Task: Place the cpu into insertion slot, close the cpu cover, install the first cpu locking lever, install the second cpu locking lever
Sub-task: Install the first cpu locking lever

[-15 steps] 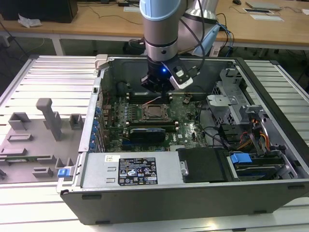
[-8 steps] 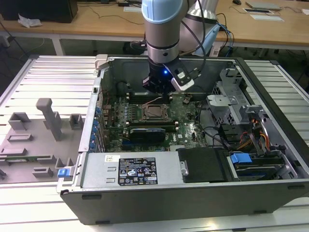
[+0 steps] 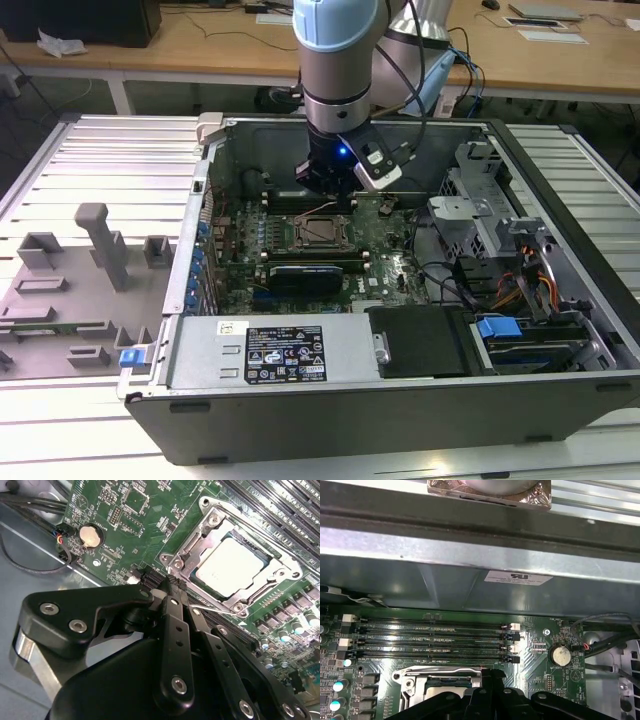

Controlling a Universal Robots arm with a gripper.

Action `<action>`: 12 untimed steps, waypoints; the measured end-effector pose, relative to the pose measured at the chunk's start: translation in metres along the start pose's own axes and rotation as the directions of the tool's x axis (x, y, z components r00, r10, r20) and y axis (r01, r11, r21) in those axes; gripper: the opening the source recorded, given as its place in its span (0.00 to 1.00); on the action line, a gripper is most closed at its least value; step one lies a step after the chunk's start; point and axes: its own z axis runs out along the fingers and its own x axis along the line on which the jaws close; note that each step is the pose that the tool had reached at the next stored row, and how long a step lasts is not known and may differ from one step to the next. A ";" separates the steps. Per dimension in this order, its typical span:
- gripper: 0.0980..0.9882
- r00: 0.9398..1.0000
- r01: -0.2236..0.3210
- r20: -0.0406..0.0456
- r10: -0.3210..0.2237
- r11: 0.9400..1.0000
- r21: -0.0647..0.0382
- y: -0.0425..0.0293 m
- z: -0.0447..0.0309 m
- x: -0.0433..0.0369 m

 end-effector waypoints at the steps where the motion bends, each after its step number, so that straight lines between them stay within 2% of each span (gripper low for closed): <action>1: 0.01 1.000 0.000 0.000 0.000 1.000 0.000 0.0001 -0.0001 0.0004; 7: 0.01 1.000 0.001 0.002 -0.001 1.000 0.000 0.0010 -0.0009 0.0062; 12: 0.01 1.000 0.001 0.002 -0.001 1.000 0.000 0.0017 0.0000 0.0071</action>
